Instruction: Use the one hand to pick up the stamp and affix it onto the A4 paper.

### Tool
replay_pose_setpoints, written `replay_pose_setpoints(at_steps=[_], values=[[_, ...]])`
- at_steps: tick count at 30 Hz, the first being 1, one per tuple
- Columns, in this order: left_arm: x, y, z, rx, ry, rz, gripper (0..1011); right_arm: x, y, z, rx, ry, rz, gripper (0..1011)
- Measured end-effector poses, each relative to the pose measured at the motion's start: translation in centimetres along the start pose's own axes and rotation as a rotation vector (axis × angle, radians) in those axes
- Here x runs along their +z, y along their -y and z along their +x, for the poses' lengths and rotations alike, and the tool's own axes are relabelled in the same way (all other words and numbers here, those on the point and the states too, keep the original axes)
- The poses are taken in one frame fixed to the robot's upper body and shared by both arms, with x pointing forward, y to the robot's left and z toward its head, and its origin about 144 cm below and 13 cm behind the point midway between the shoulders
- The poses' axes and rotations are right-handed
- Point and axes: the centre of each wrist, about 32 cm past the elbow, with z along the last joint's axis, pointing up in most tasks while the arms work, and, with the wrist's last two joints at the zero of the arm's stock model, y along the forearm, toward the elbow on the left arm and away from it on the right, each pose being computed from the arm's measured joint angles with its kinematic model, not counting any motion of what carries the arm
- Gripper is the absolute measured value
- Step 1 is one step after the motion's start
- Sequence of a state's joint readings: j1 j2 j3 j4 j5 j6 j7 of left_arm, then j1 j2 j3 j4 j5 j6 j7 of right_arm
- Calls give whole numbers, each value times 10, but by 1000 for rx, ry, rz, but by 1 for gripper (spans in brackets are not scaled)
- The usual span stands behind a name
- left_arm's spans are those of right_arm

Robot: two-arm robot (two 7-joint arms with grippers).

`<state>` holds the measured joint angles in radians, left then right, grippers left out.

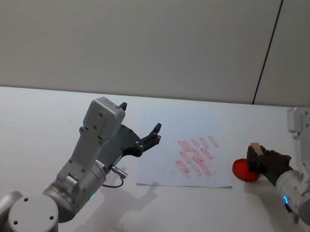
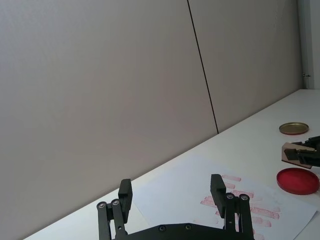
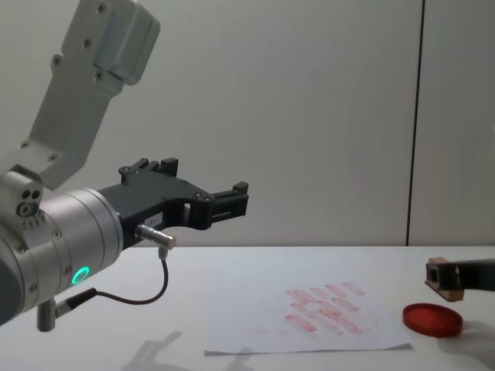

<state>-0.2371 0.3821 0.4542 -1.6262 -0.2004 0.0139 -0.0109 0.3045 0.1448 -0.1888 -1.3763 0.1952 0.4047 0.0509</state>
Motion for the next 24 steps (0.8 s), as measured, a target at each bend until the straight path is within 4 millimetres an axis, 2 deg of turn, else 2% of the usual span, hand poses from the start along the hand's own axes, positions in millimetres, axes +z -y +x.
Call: replay_pose_setpoints(at_steps=[8,10,14,15,17,19,21,22,24], values=[[0,0,0,0,0,0,993,-4,-3,0,13,-2,-18,240],[0,0,0,0,0,0,993,-5,-4,0,15,-2,-21,330],[0,0,0,0,0,0,993,-6,-4,0,17,-1,-23,437],[0,0,0,0,0,0,993,-6,-4,0,17,0,-22,499],[0,0,0,0,0,0,993,-6,-3,0,18,1,-19,535],[0,0,0,0,0,0,993,-5,-2,0,18,5,-8,622],[0,0,0,0,0,0,993,-4,0,0,18,7,0,663],[0,0,0,0,0,0,993,-4,0,0,19,8,3,721],[0,0,0,0,0,0,993,-2,3,-1,19,12,22,761]])
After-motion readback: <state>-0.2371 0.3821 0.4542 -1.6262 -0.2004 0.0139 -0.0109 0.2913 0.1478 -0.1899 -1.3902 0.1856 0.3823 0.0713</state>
